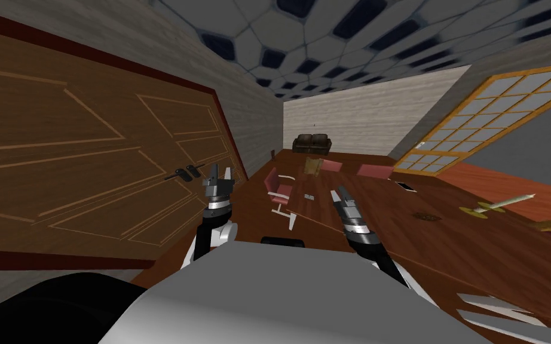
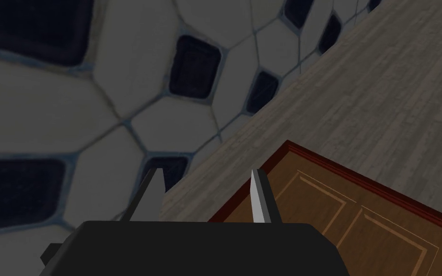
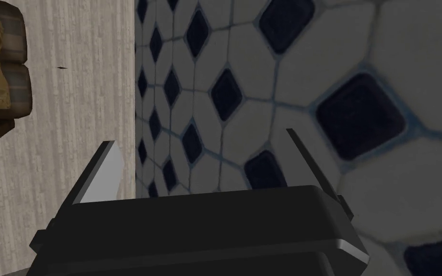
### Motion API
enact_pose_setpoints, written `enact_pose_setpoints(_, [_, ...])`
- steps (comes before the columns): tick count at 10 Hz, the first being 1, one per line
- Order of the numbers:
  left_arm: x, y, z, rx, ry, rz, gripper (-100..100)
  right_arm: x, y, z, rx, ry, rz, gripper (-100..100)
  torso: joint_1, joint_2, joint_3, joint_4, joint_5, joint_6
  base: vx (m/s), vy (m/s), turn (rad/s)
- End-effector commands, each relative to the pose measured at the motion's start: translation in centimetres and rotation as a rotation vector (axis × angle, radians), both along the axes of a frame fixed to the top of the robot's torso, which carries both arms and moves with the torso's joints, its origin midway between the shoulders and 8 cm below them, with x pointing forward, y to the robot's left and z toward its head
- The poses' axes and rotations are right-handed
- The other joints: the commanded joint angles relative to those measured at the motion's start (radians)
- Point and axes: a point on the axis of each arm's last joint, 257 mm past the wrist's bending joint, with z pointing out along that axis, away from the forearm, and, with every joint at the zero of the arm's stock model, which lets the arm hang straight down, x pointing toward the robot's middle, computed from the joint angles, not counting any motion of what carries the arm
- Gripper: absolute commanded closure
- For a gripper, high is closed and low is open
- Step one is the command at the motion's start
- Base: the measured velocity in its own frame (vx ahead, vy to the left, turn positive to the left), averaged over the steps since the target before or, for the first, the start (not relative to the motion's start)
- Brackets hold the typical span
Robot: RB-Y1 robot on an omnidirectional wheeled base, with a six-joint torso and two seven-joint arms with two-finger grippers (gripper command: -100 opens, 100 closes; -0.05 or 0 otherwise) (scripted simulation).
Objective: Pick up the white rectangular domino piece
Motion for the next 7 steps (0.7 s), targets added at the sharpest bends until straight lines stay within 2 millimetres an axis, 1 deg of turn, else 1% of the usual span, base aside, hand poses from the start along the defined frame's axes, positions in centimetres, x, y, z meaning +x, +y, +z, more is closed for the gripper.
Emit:
enact_pose_setpoints(1, [0.0,0.0,0.0,0.0,0.0,0.0,0,-0.7,0.6,-4.2,-0.043,0.101,0.021,-100,0.0,0.0,0.0,0.0,0.0,0.0,-0.039,0.063,0.355])
enact_pose_setpoints(2, [0.0,0.0,0.0,0.0,0.0,0.0,0,-1.4,0.9,-7.3,-0.068,0.175,0.034,-100,0.001,0.0,0.0,0.0,0.0,0.0,-0.045,0.07,0.32])
enact_pose_setpoints(3, [0.0,0.0,0.0,0.0,0.0,0.0,0,-1.4,0.7,-8.1,-0.084,0.195,0.04,-100,0.002,0.001,0.0,0.0,0.0,0.0,-0.027,0.044,0.082])
enact_pose_setpoints(4, [0.0,0.0,0.0,0.0,0.0,0.0,0,-2.5,1.0,-11.4,-0.107,0.274,0.052,-100,0.0,0.0,0.0,0.0,0.0,0.001,-0.018,0.044,0.189])
enact_pose_setpoints(5, [0.0,0.0,0.0,0.0,0.0,0.0,0,-2.6,0.9,-11.6,-0.118,0.279,0.06,-100,-0.001,0.0,0.0,0.0,0.0,0.0,-0.02,0.032,0.131])
enact_pose_setpoints(6, [0.0,0.0,0.0,0.0,0.0,0.0,0,-4.1,1.1,-15.1,-0.153,0.365,0.082,-100,-0.001,0.0,0.0,0.0,0.0,0.001,-0.021,0.039,0.275])
enact_pose_setpoints(7, [0.0,0.0,0.0,0.0,0.0,0.0,0,-5.7,1.6,-17.9,-0.171,0.435,0.099,-100,-0.001,0.0,0.0,0.0,0.0,0.0,-0.027,0.065,0.365])
